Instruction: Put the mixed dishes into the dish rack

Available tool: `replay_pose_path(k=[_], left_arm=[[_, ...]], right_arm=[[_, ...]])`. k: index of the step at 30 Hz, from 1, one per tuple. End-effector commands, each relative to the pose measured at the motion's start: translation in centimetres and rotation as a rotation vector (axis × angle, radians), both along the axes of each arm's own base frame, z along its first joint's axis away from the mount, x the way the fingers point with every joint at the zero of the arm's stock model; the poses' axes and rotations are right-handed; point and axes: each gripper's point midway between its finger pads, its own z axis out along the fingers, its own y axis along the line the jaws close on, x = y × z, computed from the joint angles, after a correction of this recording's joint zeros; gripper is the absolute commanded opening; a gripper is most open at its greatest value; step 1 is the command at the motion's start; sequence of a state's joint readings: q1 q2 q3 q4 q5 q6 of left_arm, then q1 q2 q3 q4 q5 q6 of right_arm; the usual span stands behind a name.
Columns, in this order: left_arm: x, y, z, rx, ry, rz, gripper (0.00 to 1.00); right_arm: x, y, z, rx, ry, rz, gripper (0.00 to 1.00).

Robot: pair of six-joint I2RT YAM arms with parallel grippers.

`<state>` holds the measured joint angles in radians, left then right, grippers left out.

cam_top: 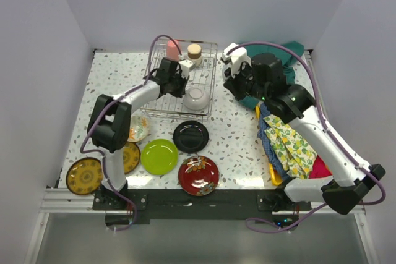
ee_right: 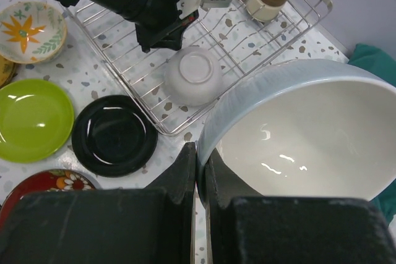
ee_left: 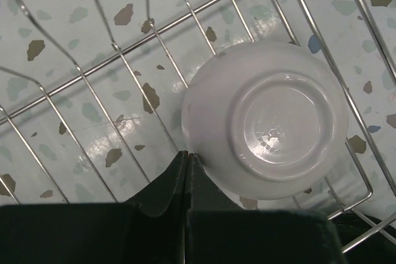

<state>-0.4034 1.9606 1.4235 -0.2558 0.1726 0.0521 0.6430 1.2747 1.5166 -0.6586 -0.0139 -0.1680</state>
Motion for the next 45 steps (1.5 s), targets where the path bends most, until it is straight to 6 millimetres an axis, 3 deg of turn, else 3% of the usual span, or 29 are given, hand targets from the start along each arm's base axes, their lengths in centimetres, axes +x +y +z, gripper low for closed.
replay_pose_path(k=[1,5,8,9,11,12,14,15,17,18,20,21,23,24,27,28,30,37,41,44,45], left_arm=[[1.1,-2.1,2.7,-0.004,-0.097,-0.049,0.00],[0.8,-1.6,2.7,0.023,-0.094,-0.036,0.00],[1.1,1.5,4.2,0.115,-0.146,0.083,0.00],[1.2,2.8,5.9,0.131,-0.184,0.115,0.00],[0.4,4.2,6.8,0.154,-0.180,0.131,0.00],[0.3,5.1,8.3,0.157,-0.199,0.145,0.01],[-0.5,6.4,9.3,0.170,-0.191,0.163,0.01],[-0.7,7.6,11.0,0.165,-0.224,0.191,0.00],[-1.1,9.2,12.1,0.161,-0.249,0.224,0.00],[-1.2,10.8,13.9,0.154,-0.286,0.262,0.00],[-1.6,12.7,14.4,0.161,-0.294,0.305,0.00],[-1.7,14.9,15.1,0.160,-0.302,0.361,0.00],[-2.4,17.2,14.6,0.170,-0.278,0.410,0.00],[-2.8,19.0,15.0,0.170,-0.283,0.454,0.00],[-4.2,21.8,14.6,0.172,-0.268,0.513,0.00],[-4.8,22.4,13.9,0.176,-0.252,0.527,0.00],[-5.6,23.7,13.9,0.151,-0.245,0.566,0.00],[-7.7,26.7,12.2,0.100,-0.180,0.663,0.00],[-8.2,27.2,11.8,0.088,-0.163,0.676,0.00],[-8.3,27.4,11.3,0.078,-0.145,0.682,0.00],[-8.5,27.6,11.1,0.078,-0.140,0.689,0.00]], right_arm=[[0.4,-0.6,2.9,0.072,-0.101,-0.035,0.00],[0.5,-0.3,3.0,0.097,-0.089,-0.036,0.00],[0.6,1.1,3.3,0.143,-0.076,0.002,0.00],[0.5,1.7,3.4,0.163,-0.073,0.028,0.00],[1.0,3.0,3.7,0.217,-0.062,0.045,0.00],[1.2,3.4,3.7,0.236,-0.052,0.045,0.00],[2.0,4.8,3.3,0.301,0.001,0.038,0.00],[2.2,5.4,3.3,0.322,0.014,0.046,0.00],[2.6,7.3,2.9,0.390,0.059,0.080,0.00],[2.7,7.9,2.8,0.417,0.071,0.093,0.00],[3.1,9.6,3.2,0.489,0.095,0.130,0.00],[3.9,10.5,2.2,0.501,0.131,0.131,0.00],[4.5,12.2,2.6,0.571,0.165,0.161,0.00],[5.3,13.2,1.5,0.582,0.196,0.162,0.00],[6.1,15.3,2.5,0.686,0.220,0.206,0.00],[6.9,16.0,1.5,0.699,0.241,0.206,0.00],[7.5,17.4,2.6,0.768,0.251,0.244,0.00],[10.1,21.4,2.1,0.910,0.328,0.322,0.00],[11.3,23.4,-0.9,0.957,0.422,0.313,0.00],[11.8,24.1,-1.9,0.989,0.455,0.318,0.00],[12.2,24.7,-3.5,0.986,0.482,0.317,0.00]])
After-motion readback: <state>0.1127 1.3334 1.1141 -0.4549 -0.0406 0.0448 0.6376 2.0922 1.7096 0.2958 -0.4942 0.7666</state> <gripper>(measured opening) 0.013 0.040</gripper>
